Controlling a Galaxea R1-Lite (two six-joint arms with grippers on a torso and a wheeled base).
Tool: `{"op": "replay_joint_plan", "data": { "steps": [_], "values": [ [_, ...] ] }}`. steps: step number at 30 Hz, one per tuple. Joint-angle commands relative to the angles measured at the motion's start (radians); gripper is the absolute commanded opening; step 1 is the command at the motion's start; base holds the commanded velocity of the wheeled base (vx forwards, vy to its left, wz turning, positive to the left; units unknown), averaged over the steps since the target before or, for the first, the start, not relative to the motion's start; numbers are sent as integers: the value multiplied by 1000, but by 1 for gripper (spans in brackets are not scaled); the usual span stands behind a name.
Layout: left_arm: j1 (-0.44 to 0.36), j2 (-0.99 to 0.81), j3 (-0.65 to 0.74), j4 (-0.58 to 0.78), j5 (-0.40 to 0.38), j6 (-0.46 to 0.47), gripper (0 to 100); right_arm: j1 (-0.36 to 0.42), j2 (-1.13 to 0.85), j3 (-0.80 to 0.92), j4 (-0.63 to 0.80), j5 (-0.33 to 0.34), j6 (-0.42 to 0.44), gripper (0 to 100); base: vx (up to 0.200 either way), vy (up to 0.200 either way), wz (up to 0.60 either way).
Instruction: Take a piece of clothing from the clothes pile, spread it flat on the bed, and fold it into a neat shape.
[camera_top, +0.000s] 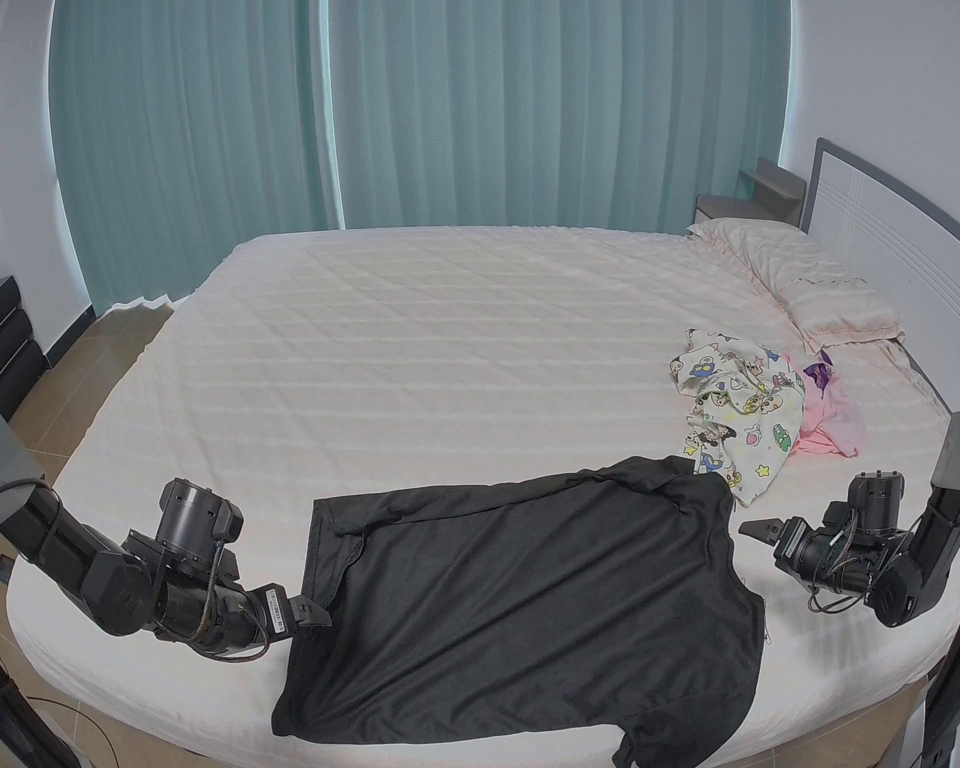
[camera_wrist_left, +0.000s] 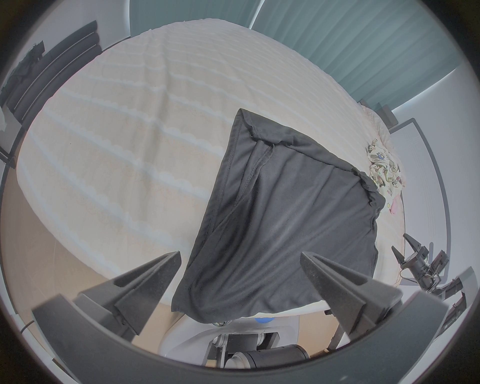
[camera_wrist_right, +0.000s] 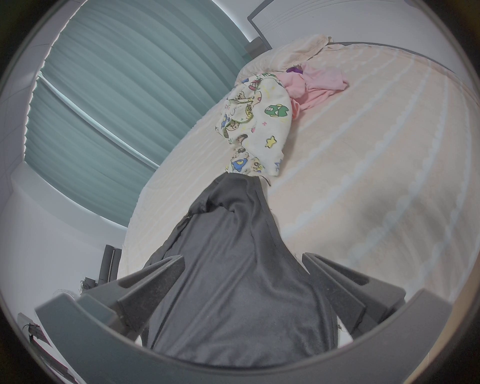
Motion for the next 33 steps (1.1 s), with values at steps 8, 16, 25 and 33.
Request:
{"op": "replay_joint_plan", "data": {
  "steps": [8,16,25,33],
  "values": [
    [-6,19,1,-1,-2,-3,100,19,17,26,-20,-1,2,100,0,0,0],
    [-8,45,-1,-50,1,-6,100,21,20,24,-20,-1,2,100,0,-150,0],
    [-44,126,-84,-194,11,-169,100,48,19,28,-20,-6,2,100,0,0,0],
    [-47,292,-321,-183,106,-161,100,71,10,43,-21,-12,4,100,0,0,0]
  ]
}}
